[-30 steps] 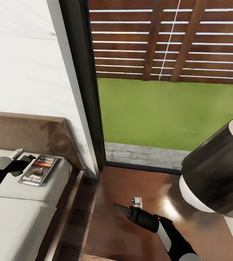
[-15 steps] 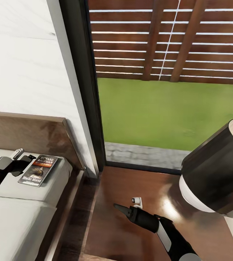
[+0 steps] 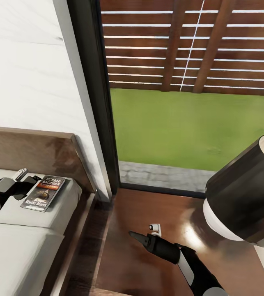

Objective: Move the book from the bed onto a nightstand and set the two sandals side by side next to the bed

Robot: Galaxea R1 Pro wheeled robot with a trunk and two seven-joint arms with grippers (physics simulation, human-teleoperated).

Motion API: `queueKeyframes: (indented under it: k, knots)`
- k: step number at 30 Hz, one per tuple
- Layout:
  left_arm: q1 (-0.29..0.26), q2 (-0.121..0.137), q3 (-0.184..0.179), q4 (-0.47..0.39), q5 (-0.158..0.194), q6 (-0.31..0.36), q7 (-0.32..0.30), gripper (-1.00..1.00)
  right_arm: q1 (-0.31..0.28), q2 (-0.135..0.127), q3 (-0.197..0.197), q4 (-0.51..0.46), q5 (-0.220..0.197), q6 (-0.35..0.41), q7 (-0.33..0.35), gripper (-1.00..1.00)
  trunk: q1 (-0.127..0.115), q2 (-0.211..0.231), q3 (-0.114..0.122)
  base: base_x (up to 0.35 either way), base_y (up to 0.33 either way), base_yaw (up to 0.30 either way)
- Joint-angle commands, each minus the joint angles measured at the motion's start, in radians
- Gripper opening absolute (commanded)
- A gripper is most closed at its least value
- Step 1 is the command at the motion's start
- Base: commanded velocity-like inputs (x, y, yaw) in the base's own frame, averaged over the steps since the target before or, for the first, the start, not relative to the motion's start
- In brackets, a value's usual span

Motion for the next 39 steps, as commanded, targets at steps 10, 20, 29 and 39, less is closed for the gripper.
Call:
queueKeyframes:
  k: [10,20,29,39]
  knots:
    - [0.0,-0.001,-0.001,-0.001,0.01,0.004,0.008,1.0,0.0,0.001,-0.004,0.0,0.0,0.01,0.003,1.0,0.0,0.0,-0.001,0.0,0.0,0.0]
    - [0.0,-0.003,-0.001,0.001,0.01,0.004,0.008,1.0,0.0,0.001,-0.004,0.0,0.0,0.01,0.003,1.0,0.0,0.0,-0.001,0.0,0.0,0.0]
    - [0.001,-0.004,-0.001,0.003,0.009,0.004,0.008,1.0,0.0,0.001,-0.004,0.0,-0.001,0.01,0.003,1.0,0.0,0.0,-0.001,0.0,0.0,0.0]
    - [0.001,-0.004,-0.001,0.003,0.008,0.003,0.003,1.0,0.0,0.001,-0.004,0.0,-0.001,0.01,0.003,1.0,0.0,0.0,-0.001,0.0,0.0,0.0]
